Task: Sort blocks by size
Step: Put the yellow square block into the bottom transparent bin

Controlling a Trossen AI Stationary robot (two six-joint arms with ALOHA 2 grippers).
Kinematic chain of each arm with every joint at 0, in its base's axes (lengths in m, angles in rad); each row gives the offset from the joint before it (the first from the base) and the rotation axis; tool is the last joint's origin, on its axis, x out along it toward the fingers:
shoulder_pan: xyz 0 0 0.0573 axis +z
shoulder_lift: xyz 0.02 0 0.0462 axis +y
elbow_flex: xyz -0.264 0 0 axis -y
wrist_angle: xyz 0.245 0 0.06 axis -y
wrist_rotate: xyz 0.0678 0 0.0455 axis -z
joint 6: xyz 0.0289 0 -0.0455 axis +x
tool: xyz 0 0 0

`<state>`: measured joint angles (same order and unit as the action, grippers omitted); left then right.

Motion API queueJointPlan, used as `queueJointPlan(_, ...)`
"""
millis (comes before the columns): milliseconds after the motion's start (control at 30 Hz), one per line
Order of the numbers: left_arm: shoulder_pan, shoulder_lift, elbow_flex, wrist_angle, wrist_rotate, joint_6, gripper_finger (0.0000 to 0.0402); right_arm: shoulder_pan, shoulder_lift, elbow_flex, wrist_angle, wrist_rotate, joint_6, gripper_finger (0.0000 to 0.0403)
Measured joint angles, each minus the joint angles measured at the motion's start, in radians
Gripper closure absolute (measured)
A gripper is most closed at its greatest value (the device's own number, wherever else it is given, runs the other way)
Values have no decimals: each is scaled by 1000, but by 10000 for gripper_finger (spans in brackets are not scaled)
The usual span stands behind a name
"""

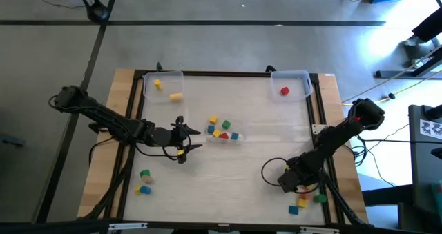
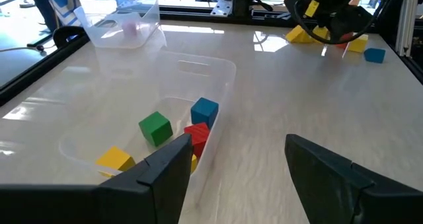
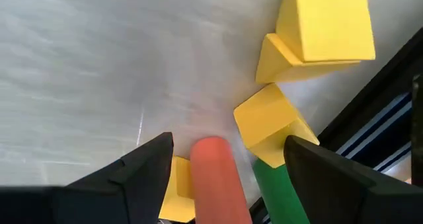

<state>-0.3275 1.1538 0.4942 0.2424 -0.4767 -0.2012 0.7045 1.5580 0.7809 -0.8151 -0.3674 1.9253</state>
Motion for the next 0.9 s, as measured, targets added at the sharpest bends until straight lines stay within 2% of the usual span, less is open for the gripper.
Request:
queueJointPlan(233,0,0,0,0,0,0,172,-41,5,87,-81,196,-101,116)
queueJointPlan(800,0,0,0,0,0,0,172,-111,3,110,-22,454,-302,116)
queueJointPlan(900,0,0,0,0,0,0,172,-111,-1,117,-25,466,-330,116)
